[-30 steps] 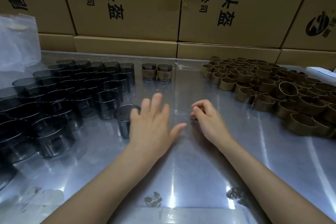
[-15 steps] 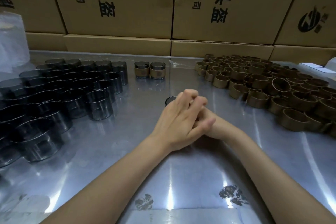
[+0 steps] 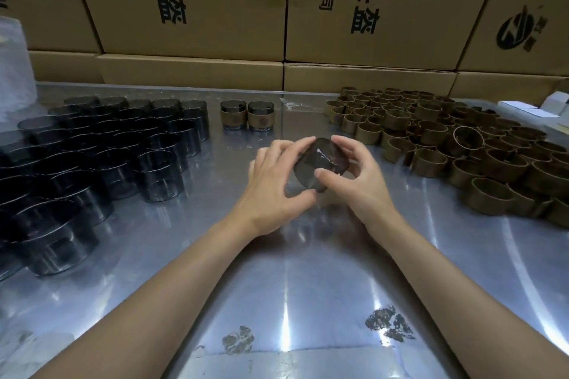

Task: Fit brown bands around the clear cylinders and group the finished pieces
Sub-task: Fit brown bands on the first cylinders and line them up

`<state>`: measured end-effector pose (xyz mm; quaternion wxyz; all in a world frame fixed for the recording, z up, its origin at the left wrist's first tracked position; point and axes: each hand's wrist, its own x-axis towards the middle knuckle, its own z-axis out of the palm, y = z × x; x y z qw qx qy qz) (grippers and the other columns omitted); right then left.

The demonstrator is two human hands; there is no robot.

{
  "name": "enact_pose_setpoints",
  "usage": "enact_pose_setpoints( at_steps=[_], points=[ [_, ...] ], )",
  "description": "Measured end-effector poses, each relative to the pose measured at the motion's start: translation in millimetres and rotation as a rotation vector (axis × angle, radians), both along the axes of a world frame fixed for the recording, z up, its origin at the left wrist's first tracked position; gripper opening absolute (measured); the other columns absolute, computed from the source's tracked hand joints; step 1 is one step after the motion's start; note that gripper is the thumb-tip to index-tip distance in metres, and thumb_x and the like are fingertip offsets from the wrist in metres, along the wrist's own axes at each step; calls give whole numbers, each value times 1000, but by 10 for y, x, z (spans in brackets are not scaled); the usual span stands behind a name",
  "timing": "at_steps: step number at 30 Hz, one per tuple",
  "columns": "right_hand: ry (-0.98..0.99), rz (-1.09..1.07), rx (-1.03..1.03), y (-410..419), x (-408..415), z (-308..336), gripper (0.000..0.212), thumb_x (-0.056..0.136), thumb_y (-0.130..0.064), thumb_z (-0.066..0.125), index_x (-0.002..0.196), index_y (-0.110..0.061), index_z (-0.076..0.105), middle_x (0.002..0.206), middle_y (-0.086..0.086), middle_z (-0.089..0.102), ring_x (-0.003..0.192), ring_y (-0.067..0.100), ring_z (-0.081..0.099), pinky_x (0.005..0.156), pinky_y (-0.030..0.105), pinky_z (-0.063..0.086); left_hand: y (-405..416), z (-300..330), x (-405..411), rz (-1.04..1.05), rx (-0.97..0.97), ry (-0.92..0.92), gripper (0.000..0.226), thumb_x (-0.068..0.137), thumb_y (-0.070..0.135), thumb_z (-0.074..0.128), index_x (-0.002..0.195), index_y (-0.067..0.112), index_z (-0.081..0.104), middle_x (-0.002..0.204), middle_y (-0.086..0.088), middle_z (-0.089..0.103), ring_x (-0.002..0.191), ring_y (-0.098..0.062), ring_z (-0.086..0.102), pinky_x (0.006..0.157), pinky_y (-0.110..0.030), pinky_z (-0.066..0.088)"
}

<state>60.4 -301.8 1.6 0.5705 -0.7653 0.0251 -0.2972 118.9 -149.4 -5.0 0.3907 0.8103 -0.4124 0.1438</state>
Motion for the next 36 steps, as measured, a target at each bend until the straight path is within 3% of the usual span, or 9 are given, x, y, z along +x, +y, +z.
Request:
enact_pose_setpoints(
  at_steps=[6, 12, 15, 17, 20, 24, 27, 31, 36],
  points=[
    [72, -52, -214, 16, -22, -25, 56, 71, -9, 77, 119, -23, 53, 118, 1, 49, 101, 1, 51, 87, 15, 47, -38, -74, 65, 73, 76, 36, 59, 75, 60, 58, 125, 30, 48, 106, 16, 48, 101, -9, 39, 86, -28, 29],
    [194, -36, -234, -25, 29, -78, 54, 70, -14, 78, 114, -24, 49, 117, -1, 44, 95, -4, 46, 68, -5, 34, -50, -110, 89, 56, 162, 116, 56, 77, 50, 64, 127, 29, 48, 117, 11, 54, 107, -15, 44, 94, -36, 36],
    [247, 43, -229, -59, 35, -78, 60, 73, -27, 78, 123, -25, 45, 122, -3, 40, 102, -3, 45, 75, -1, 36, -41, -93, 73, 39, 172, 141, 67, 74, 58, 67, 130, 30, 43, 119, 10, 53, 110, -17, 44, 96, -39, 37],
    [263, 78, -106, -118, 46, -32, 66, 72, -47, 71, 127, -27, 42, 125, -3, 40, 112, 4, 43, 88, 12, 36, -33, -81, 65, 25, 176, 172, 76, 71, 65, 67, 133, 31, 40, 120, 10, 52, 112, -16, 43, 98, -42, 38],
    [192, -211, -24, -364, 67, 27, 50, 83, -43, 67, 124, -20, 50, 128, 4, 48, 114, 14, 48, 95, 26, 36, -29, -69, 60, 28, 176, 206, 79, 69, 68, 67, 134, 33, 37, 121, 13, 52, 112, -15, 43, 99, -45, 39],
    [377, -640, -400, -771, -24, -55, 37, 91, -23, 57, 126, -13, 50, 135, 9, 38, 110, 30, 53, 88, 36, 41, -33, -51, 49, 22, 217, 224, 90, 64, 77, 58, 138, 33, 33, 127, 12, 49, 116, -14, 41, 102, -46, 37],
    [456, -772, -524, -928, -4, -71, 39, 92, -16, 56, 128, -7, 45, 138, 14, 32, 112, 36, 51, 83, 43, 44, -27, -43, 57, 19, 224, 254, 106, 56, 84, 51, 144, 32, 22, 134, 9, 41, 123, -16, 37, 106, -46, 35],
    [622, -853, -579, -1022, 104, -37, 44, 96, -22, 54, 132, -2, 40, 138, 19, 40, 123, 37, 44, 88, 47, 44, -26, -46, 69, 9, 206, 272, 107, 55, 87, 51, 143, 40, 12, 125, 14, 32, 122, -16, 38, 107, -48, 34],
    [534, -864, -598, -1004, 76, -67, 29, 98, -22, 49, 123, -7, 54, 126, 16, 52, 118, 34, 46, 85, 45, 43, -39, -73, 90, 9, 200, 266, 104, 55, 87, 54, 140, 44, 11, 123, 15, 29, 120, -14, 37, 107, -44, 35]
  ],
)
